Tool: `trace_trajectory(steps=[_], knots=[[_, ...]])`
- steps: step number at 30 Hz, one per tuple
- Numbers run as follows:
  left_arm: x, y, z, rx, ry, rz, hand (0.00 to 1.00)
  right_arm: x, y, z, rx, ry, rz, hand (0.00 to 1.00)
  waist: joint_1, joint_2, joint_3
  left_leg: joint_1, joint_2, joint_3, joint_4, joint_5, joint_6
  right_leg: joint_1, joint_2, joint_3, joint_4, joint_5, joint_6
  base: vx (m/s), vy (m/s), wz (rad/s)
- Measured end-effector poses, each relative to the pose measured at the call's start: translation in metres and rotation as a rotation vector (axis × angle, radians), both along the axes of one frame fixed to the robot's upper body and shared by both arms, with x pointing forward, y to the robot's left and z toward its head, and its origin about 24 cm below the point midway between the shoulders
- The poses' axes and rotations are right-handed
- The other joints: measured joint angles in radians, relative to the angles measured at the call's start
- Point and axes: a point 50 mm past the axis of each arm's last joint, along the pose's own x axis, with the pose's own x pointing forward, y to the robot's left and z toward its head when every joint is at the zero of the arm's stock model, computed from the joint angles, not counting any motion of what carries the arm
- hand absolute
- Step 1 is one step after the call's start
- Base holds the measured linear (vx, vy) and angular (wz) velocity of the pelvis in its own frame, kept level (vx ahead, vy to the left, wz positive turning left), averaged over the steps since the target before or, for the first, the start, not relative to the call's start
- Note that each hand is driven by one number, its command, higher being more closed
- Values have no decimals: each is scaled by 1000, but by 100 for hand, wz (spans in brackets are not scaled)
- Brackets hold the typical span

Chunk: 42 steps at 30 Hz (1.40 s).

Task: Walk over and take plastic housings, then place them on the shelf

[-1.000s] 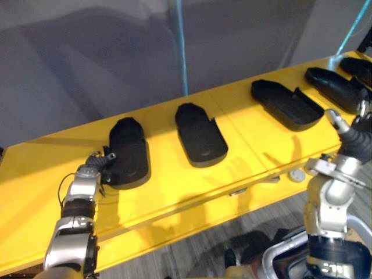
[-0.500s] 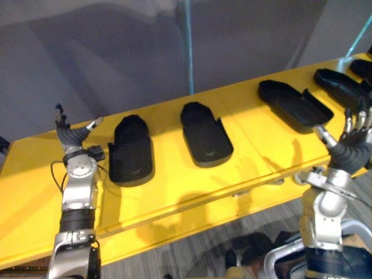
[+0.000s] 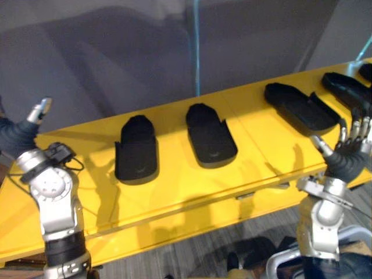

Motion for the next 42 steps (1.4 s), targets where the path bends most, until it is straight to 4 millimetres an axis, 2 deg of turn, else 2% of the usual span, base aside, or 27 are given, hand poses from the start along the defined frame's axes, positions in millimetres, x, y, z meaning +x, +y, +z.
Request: trace_trajectory(steps=[2,7,10,12,17,21,25,31,42], knots=[[-17,3,-7,3,-21,35,0,0,2,-1,3,-3,7,0,12,0,-9,-1,1,-15,-1,2,0,10,-1,-21,0,-5,-2,-6,-13,23],[-49,9,-38,-42,53,111,0,-1,6,-7,33,11,14,0,54,-14,-39,-15,4,-42,-15,9,1,10,0,-48,-1,-19,-1,-18,-28,17],[-61,9,-51,-55,107,124,0,-4,5,-8,38,21,8,0,58,-23,-55,-29,3,-66,-17,15,-2,11,-2,-73,0,-28,2,11,-23,24],[-69,8,-60,-85,129,135,0,-6,5,-9,38,34,6,0,71,-30,-62,-36,4,-78,-18,18,-6,11,-3,-88,0,-28,3,26,-22,16],[-81,9,-71,-193,84,152,0,-5,7,-12,57,51,-8,0,83,-37,-70,-36,2,-87,-28,22,-6,13,-5,-96,0,-28,4,39,3,7],[-83,5,-73,-200,57,153,0,-3,7,-15,75,82,-19,0,86,-40,-71,-36,-2,-88,-28,22,-6,14,-8,-97,0,-29,4,9,4,1],[-83,-1,-62,-169,7,131,0,-3,8,-16,76,83,-19,0,80,-46,-75,-36,-2,-88,-29,21,-5,15,-9,-97,0,-30,6,0,0,0],[-78,-5,-58,-172,-31,120,0,-3,8,-16,85,85,-22,0,77,-51,-78,-35,-1,-86,-31,20,-4,15,-9,-96,0,-32,6,0,0,0],[-70,-14,-59,-166,-15,73,0,-4,10,-19,98,92,-17,0,75,-65,-75,-31,-2,-81,-30,20,-4,14,-8,-92,0,-32,6,0,0,0]])
